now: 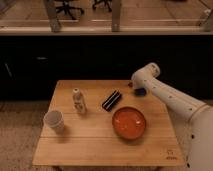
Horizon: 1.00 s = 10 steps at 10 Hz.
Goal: Place the pepper on the white sponge
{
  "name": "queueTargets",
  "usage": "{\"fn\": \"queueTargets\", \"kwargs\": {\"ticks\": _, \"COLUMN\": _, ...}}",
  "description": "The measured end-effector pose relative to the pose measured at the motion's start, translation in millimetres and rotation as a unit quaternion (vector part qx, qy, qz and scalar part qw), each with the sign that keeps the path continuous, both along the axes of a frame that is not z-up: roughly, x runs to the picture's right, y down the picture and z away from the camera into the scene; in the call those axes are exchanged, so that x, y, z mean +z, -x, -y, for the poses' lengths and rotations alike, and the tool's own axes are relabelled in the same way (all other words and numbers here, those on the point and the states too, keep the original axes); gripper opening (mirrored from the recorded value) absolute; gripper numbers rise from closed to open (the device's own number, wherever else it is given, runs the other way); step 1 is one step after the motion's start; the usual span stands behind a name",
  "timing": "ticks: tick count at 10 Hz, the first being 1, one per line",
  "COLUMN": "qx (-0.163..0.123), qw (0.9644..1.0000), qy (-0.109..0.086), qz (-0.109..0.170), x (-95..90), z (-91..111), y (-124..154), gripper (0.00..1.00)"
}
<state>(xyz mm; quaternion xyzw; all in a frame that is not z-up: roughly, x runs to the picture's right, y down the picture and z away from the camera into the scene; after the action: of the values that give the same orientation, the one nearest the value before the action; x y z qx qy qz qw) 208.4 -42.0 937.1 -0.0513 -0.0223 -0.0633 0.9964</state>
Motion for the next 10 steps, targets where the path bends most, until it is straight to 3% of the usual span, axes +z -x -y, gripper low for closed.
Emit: {"fn": "queueTargets", "kwargs": {"ticks": 10, "qx": 0.037, "qw": 0.9993, "qy": -0.007, "qz": 0.002, "x": 22.5, "z": -7, "y": -22, "gripper": 0.00}}
